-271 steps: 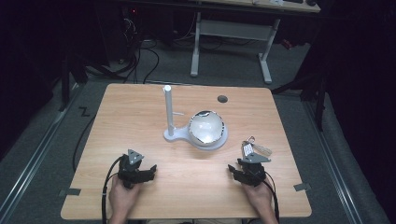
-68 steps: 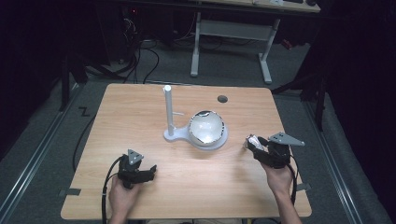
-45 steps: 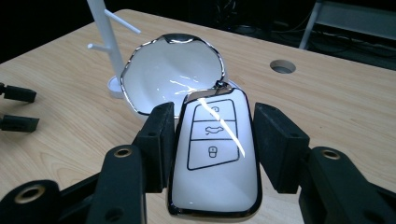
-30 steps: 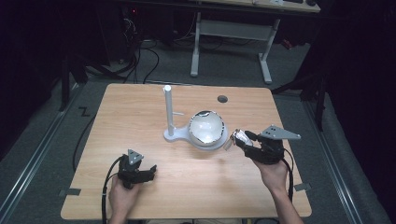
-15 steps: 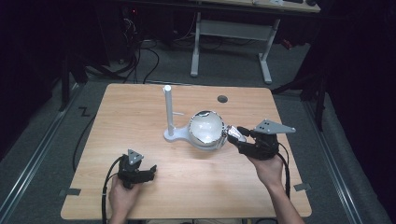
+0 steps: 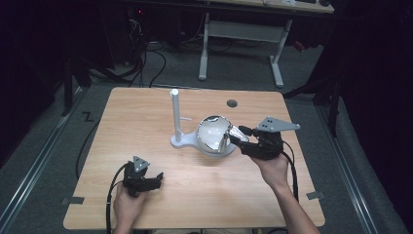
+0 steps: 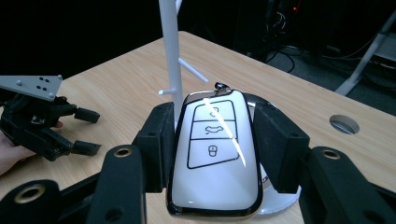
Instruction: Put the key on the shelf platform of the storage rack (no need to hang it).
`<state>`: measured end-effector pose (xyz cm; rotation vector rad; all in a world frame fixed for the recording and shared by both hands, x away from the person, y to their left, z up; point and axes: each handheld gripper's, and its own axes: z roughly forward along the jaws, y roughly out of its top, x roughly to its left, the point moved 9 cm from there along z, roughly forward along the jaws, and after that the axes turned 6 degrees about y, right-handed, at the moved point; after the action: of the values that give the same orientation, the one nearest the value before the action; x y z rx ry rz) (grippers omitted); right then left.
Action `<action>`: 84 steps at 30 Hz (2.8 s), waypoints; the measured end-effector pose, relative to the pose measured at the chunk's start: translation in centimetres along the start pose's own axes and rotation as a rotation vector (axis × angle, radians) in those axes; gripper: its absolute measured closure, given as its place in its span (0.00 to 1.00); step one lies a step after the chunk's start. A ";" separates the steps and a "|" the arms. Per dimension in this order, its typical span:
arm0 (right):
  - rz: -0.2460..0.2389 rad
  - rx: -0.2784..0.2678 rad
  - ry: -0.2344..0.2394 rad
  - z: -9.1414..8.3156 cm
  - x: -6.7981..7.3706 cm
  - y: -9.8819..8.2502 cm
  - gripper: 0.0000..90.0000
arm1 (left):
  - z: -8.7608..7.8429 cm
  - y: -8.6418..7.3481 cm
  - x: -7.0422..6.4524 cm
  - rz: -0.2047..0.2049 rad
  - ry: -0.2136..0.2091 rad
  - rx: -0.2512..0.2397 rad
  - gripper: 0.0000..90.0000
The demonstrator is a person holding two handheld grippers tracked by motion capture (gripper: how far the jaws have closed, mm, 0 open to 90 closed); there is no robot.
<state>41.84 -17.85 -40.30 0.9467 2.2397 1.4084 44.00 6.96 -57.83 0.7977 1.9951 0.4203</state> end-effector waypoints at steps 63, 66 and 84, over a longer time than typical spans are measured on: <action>0.050 0.106 -0.025 8.1 -2.6 -2.2 0.56 | 0.0 0.0 0.0 -0.001 0.001 0.000 0.19; 0.054 0.112 -0.032 8.2 -3.0 -2.4 0.56 | 0.0 0.0 0.0 -0.001 0.000 0.000 0.19; 0.132 0.185 -0.092 10.1 -6.0 -4.6 0.56 | 0.0 0.0 0.0 -0.001 0.000 0.000 0.19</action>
<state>50.48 -16.58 -49.41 1.2143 2.3050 1.1970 44.00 6.96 -57.83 0.7966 1.9952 0.4204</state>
